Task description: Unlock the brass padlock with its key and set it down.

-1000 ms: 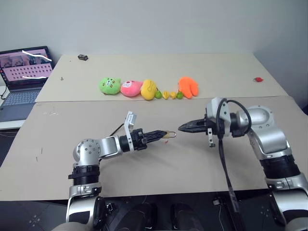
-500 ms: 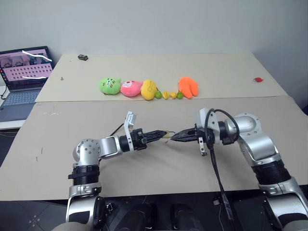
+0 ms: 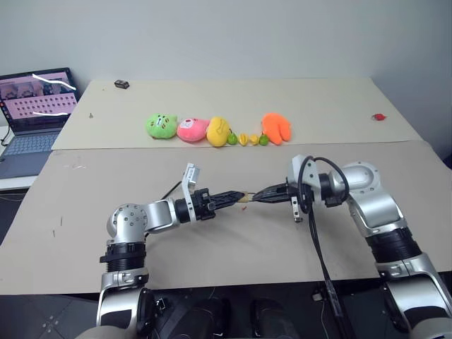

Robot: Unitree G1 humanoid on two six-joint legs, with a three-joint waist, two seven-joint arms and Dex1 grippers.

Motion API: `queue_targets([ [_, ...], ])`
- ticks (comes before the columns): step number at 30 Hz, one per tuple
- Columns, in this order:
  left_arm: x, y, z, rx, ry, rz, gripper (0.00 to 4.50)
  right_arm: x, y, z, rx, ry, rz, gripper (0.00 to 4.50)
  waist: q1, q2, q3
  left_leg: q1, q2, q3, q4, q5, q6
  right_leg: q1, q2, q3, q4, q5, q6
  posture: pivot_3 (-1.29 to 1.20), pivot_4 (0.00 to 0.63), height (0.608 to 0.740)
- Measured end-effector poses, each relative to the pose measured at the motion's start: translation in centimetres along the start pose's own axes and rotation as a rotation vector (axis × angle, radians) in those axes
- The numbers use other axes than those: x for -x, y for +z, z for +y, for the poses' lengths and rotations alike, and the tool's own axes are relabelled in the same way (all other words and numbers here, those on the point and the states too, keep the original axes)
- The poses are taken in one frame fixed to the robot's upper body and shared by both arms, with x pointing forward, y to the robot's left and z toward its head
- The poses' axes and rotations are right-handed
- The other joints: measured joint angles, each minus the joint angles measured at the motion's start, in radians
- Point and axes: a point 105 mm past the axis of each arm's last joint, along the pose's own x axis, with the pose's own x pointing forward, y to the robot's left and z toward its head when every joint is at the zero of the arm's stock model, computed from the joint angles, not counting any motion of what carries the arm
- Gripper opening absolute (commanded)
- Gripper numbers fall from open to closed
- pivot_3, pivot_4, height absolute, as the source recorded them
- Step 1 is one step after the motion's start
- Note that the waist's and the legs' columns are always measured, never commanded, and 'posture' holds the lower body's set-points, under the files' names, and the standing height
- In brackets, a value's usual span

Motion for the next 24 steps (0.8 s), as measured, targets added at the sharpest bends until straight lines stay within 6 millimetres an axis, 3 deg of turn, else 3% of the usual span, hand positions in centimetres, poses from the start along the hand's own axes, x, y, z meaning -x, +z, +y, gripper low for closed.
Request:
queue_targets([
  [5, 0.1, 0.1, 0.0, 0.0, -0.001, -0.002, 0.02, -0.9, -1.5, 0.9, 0.001, 0.028, 0.032, 0.09, 0.0, 0.0, 0.0, 0.0, 0.0, 0.0, 0.0, 0.0, 0.0, 0.0, 0.0, 0.0, 0.0, 0.0, 0.0, 0.0, 0.15, 0.74],
  [12, 0.2, 0.2, 0.0, -0.001, 0.005, -0.007, 0.02, -1.1, -2.3, 0.0, 0.008, -0.002, 0.047, 0.09, -0.001, 0.0, 0.0, 0.0, 0.0, 0.0, 0.0, 0.0, -0.001, 0.0, 0.0, 0.0, 0.001, 0.0, 0.0, 0.0, 0.15, 0.74],
  [24, 0.2, 0.2, 0.1, 0.003, 0.009, -0.007, 0.02, 2.1, -0.9, -1.2, -0.014, -0.032, 0.053, 0.09, 0.003, 0.0, 0.0, 0.0, 0.0, 0.0, 0.0, 0.0, 0.0, 0.0, 0.0, 0.0, -0.001, 0.0, 0.0, 0.0, 0.15, 0.74],
])
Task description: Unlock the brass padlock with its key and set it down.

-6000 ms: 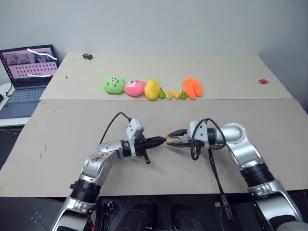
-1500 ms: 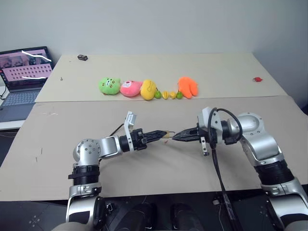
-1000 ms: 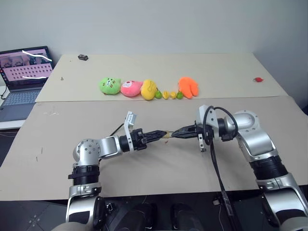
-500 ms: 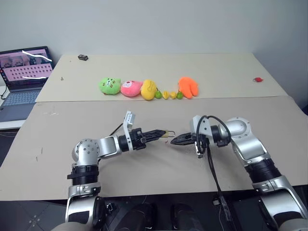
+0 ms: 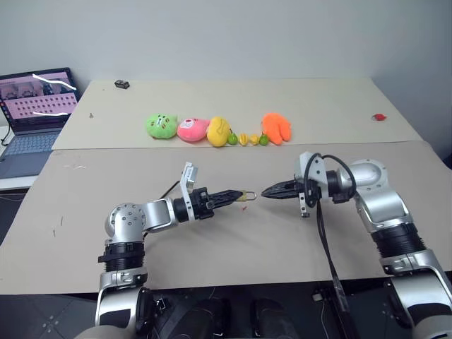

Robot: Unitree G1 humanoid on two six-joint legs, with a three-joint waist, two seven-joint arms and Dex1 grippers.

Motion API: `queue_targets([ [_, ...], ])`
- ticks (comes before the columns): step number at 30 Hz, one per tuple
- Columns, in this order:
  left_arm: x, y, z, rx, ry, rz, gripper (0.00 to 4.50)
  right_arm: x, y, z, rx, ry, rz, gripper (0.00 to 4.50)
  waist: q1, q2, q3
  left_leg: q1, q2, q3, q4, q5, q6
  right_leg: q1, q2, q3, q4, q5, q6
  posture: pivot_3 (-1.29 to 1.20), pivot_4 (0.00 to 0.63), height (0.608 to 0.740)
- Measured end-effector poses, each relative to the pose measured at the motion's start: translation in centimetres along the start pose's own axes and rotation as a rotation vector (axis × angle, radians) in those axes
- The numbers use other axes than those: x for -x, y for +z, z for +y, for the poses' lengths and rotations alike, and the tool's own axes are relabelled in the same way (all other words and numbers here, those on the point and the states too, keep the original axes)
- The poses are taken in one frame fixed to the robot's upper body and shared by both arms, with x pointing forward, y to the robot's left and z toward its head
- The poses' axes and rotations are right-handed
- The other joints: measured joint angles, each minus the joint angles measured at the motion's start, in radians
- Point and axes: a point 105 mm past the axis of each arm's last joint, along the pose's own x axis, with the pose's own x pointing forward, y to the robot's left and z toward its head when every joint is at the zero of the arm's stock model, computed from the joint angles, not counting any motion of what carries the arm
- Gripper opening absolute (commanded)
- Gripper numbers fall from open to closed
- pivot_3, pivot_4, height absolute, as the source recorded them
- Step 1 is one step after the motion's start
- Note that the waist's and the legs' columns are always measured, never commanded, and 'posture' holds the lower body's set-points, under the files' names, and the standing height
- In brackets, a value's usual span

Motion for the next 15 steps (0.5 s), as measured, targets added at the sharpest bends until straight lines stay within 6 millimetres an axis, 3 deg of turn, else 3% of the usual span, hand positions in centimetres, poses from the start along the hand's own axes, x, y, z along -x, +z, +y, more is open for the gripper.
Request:
queue_targets([
  [8, -0.1, 0.2, 0.0, 0.004, -0.003, -0.003, 0.02, -0.1, 0.6, 0.1, 0.009, 0.005, -0.011, 0.09, -0.002, 0.0, 0.0, 0.0, 0.0, 0.0, 0.0, 0.0, 0.0, 0.0, 0.0, 0.0, 0.0, 0.0, 0.0, 0.0, 0.15, 0.74],
  [15, 0.0, 0.2, 0.1, 0.002, 0.0, -0.003, 0.02, -1.3, 1.5, 0.5, 0.021, 0.028, -0.062, 0.09, -0.003, 0.0, 0.0, 0.0, 0.0, 0.0, 0.0, 0.0, 0.0, 0.0, 0.0, 0.0, 0.0, 0.0, 0.0, 0.0, 0.15, 0.74],
])
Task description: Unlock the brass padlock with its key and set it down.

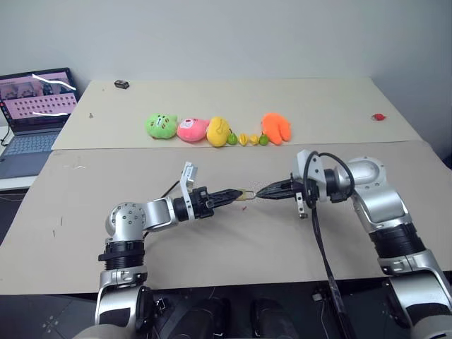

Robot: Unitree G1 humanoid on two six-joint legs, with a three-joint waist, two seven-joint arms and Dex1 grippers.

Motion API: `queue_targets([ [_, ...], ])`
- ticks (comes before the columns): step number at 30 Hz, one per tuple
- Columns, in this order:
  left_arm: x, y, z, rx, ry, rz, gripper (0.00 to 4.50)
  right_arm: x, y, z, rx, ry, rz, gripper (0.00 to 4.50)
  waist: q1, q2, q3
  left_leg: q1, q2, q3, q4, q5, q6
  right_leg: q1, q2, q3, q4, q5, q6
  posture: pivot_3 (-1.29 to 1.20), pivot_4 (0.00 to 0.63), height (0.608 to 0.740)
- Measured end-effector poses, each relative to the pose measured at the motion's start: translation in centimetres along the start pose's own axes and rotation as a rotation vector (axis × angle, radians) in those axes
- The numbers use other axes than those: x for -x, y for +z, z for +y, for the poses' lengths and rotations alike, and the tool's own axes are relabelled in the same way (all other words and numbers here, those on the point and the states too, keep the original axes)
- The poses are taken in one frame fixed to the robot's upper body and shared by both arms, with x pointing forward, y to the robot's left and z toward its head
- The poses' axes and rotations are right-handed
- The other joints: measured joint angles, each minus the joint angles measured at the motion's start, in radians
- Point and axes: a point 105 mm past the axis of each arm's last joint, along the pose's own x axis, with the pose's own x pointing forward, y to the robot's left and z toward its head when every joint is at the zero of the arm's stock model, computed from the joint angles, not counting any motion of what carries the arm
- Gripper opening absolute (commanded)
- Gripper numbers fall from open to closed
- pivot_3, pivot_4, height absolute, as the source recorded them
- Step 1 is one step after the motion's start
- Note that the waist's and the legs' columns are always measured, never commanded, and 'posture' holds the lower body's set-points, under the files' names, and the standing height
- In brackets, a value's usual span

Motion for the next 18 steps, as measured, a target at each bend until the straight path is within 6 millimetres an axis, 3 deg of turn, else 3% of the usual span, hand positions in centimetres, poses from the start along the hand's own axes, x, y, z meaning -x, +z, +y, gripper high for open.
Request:
queue_targets([
  [11, 0.0, 0.0, 0.0, 0.0, 0.0, 0.0, 0.02, -1.5, -0.5, 0.0, -0.005, 0.011, -0.01, 0.09, 0.0, 0.0, 0.0, 0.0, 0.0, 0.0, 0.0, 0.0, 0.0, 0.0, 0.0, 0.0, 0.0, 0.0, 0.0, 0.0, 0.15, 0.74],
  [18, 0.3, 0.4, 0.0, -0.004, 0.006, -0.02, 0.02, -1.5, -1.3, -1.3, 0.011, -0.021, 0.007, 0.09, -0.001, 0.0, 0.0, 0.0, 0.0, 0.0, 0.0, 0.0, 0.0, 0.0, 0.0, 0.0, 0.0, 0.0, 0.0, 0.0, 0.15, 0.74],
])
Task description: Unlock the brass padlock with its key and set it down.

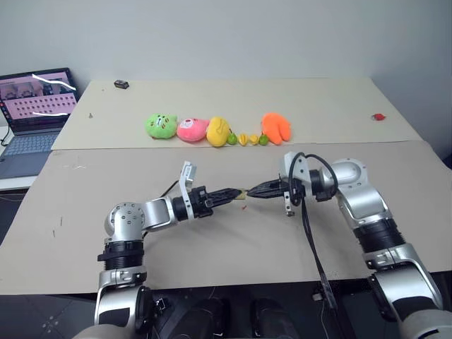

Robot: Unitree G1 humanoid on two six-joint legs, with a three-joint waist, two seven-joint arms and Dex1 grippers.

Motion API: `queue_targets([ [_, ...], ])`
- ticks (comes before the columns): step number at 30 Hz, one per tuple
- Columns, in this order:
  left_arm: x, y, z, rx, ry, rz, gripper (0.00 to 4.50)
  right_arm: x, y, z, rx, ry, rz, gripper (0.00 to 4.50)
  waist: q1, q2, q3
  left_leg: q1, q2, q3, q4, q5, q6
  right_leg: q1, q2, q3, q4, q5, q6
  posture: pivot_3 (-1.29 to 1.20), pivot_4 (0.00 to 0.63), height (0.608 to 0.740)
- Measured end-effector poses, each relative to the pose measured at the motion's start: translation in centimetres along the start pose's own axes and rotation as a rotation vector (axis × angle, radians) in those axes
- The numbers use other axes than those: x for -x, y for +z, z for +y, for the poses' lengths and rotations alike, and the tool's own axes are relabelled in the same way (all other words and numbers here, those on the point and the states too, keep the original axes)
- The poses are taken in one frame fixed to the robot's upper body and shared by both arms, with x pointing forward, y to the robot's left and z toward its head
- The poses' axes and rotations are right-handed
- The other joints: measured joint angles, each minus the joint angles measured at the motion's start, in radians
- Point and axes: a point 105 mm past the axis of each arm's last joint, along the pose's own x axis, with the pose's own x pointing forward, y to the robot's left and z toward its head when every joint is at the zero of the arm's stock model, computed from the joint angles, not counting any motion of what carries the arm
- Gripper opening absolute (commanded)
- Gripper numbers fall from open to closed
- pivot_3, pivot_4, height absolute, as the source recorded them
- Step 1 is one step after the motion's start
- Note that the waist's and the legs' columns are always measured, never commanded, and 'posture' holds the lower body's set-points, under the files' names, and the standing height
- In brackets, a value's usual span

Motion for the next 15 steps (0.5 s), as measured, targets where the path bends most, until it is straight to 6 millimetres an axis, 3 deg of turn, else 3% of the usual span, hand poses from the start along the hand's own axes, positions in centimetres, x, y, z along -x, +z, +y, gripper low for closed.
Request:
queue_targets([
  [15, 0.1, 0.6, -0.4, -0.003, -0.01, -0.026, 0.02, -0.7, -0.2, -1.3, 0.022, -0.052, -0.017, 0.09, 0.0, 0.0, 0.0, 0.0, 0.0, 0.0, 0.0, 0.0, 0.0, 0.0, 0.0, 0.0, 0.0, 0.0, 0.0, 0.0, 0.15, 0.74],
])
